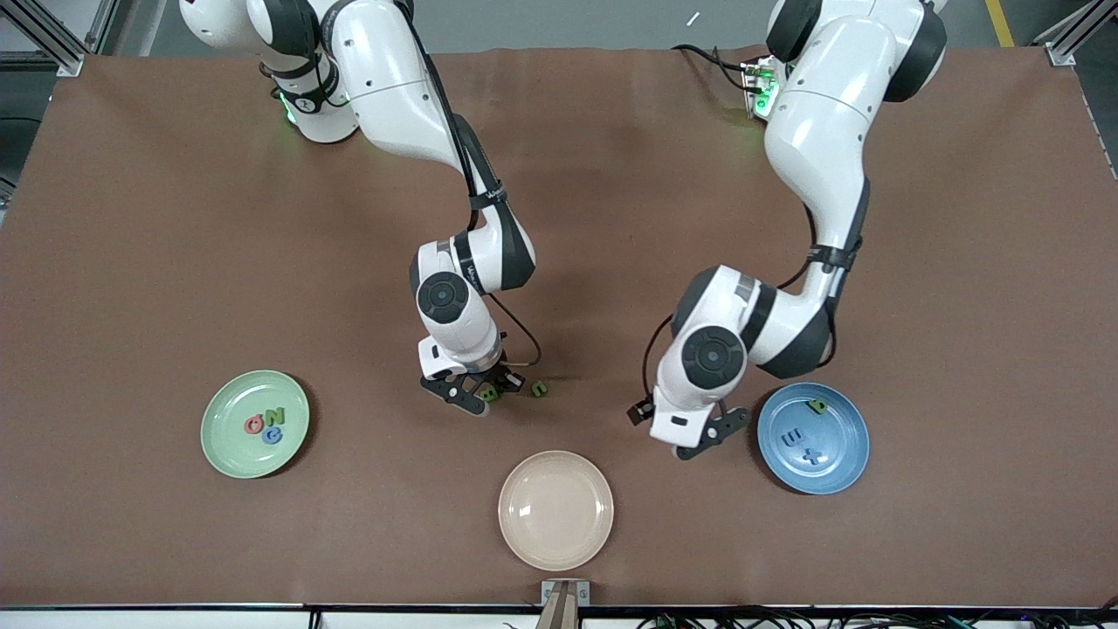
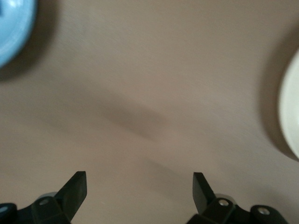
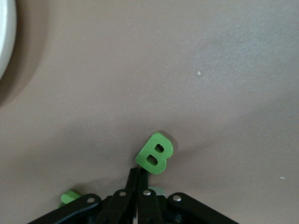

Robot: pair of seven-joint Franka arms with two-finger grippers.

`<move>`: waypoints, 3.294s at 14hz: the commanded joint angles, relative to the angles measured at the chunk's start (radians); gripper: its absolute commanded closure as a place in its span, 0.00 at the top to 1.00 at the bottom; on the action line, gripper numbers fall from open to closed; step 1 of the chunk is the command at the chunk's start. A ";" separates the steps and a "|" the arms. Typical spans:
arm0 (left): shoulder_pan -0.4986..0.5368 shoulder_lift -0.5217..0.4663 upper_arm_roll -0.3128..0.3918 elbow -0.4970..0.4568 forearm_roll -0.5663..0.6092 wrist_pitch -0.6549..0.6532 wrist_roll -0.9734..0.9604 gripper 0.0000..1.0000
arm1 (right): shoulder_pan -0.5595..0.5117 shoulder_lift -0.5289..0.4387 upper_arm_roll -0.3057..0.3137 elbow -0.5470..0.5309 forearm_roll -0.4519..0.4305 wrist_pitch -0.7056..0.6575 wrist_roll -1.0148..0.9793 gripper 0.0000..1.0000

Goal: Sort upper and lower case letters into plates
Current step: 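Grasp the green B with the right gripper while the left gripper grasps green u, then drop the B on the green plate while the left gripper holds u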

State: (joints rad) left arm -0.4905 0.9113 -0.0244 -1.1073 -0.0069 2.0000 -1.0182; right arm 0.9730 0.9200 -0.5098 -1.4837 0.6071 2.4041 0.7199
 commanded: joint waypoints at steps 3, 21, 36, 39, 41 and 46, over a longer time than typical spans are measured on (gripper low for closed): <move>-0.071 0.036 0.011 0.000 -0.015 0.181 -0.133 1.00 | -0.025 -0.016 0.001 0.056 -0.079 -0.103 -0.046 0.64; -0.134 0.081 0.014 -0.005 -0.004 0.252 -0.220 1.00 | -0.034 0.013 0.034 0.014 -0.191 0.007 -0.030 0.51; -0.181 0.090 0.018 -0.008 -0.004 0.253 -0.229 1.00 | -0.374 -0.082 -0.016 0.056 -0.184 -0.267 -0.728 0.01; -0.189 0.103 0.020 -0.006 -0.001 0.253 -0.232 0.99 | -0.437 -0.082 -0.053 0.057 -0.176 -0.284 -0.946 0.02; -0.195 0.113 0.021 -0.005 0.011 0.267 -0.231 0.99 | -0.488 -0.092 -0.050 0.056 -0.176 -0.336 -1.037 0.08; -0.210 0.118 0.023 0.001 0.030 0.273 -0.226 0.95 | -0.577 -0.081 -0.046 0.046 -0.175 -0.343 -1.215 0.65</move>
State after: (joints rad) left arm -0.6842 1.0249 -0.0187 -1.1170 -0.0025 2.2612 -1.2290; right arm 0.4336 0.8538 -0.5727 -1.4240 0.4291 2.0548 -0.4408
